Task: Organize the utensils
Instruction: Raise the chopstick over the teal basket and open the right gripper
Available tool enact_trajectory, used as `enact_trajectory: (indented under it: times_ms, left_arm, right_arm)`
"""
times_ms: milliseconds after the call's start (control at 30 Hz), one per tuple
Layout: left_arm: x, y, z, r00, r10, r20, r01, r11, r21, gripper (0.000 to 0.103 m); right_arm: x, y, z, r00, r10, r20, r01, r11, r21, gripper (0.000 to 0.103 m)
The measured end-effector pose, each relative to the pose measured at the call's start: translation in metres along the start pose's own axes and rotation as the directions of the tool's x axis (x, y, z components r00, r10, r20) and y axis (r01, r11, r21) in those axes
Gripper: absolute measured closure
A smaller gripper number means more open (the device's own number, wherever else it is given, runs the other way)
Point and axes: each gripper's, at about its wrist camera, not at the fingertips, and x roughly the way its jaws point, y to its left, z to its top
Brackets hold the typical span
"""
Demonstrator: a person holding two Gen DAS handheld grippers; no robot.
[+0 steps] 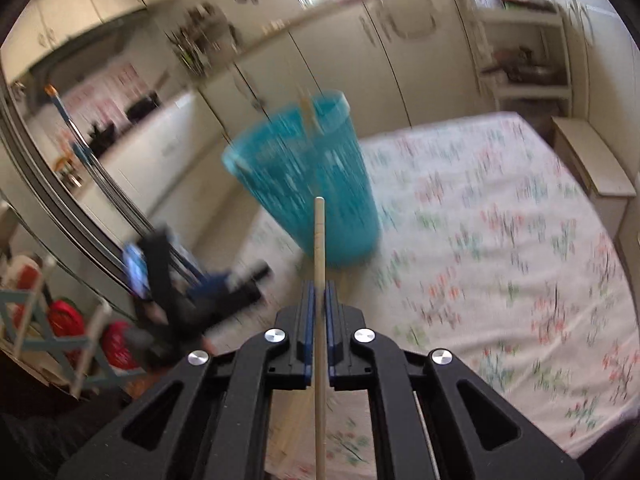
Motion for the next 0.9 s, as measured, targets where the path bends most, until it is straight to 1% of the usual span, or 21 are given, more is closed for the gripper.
enact_trajectory:
  times_ms: [133,233,333,400,500,600,667,700,767,833,900]
  left_arm:
    - [0.000,-0.001,0.000,1.000,0.001,-0.003,-0.001,1.000,0.002,0.017]
    - [0.000,-0.001,0.000,1.000,0.001,-0.004,-0.001,1.000,0.004,0.017]
    - [0.000,-0.001,0.000,1.000,0.001,-0.004,-0.001,1.000,0.007,0.016]
    - [0.000,-0.001,0.000,1.000,0.001,-0.004,-0.001,1.000,0.006,0.016]
    - [0.000,-0.001,0.000,1.000,0.001,-0.005,-0.001,1.000,0.009,0.016]
    - [0.000,-0.003,0.000,1.000,0.002,-0.007,-0.002,1.000,0.016,0.016]
    - [0.000,-0.004,0.001,1.000,0.003,-0.008,-0.003,1.000,0.019,0.016]
    - [0.000,-0.003,0.000,1.000,0.002,-0.008,-0.002,1.000,0.018,0.016]
    - [0.000,-0.003,0.000,1.000,0.001,-0.008,-0.001,1.000,0.016,0.016]
    - [0.000,-0.004,0.001,1.000,0.000,-0.008,0.000,1.000,0.015,0.016]
    - [0.001,-0.004,0.001,1.000,0.001,-0.009,-0.001,1.000,0.016,0.016]
  right_arm:
    - [-0.015,0.020,0.029,0.994,0.053,0.091,-0.051,0.998,-0.028,0.097]
    - [-0.021,0.034,0.056,0.982,0.085,0.171,-0.076,0.996,-0.055,0.097]
    - [-0.020,0.044,0.082,0.964,0.086,0.253,-0.073,0.995,-0.061,0.097]
    - [-0.020,0.053,0.099,0.943,0.081,0.322,-0.065,0.996,-0.059,0.097]
    - [-0.016,0.064,0.122,0.899,0.057,0.434,-0.044,0.998,-0.041,0.097]
    - [0.000,0.067,0.136,0.861,0.003,0.509,0.009,1.000,-0.021,0.097]
    - [0.018,0.068,0.142,0.846,-0.043,0.531,0.054,0.999,-0.005,0.097]
    - [0.024,0.067,0.142,0.847,-0.056,0.528,0.071,0.997,-0.007,0.097]
    - [0.044,0.066,0.139,0.867,-0.080,0.491,0.105,0.994,-0.024,0.097]
    - [0.051,0.063,0.129,0.884,-0.088,0.460,0.120,0.992,-0.042,0.097]
    - [0.047,0.061,0.119,0.888,-0.090,0.450,0.129,0.990,-0.055,0.097]
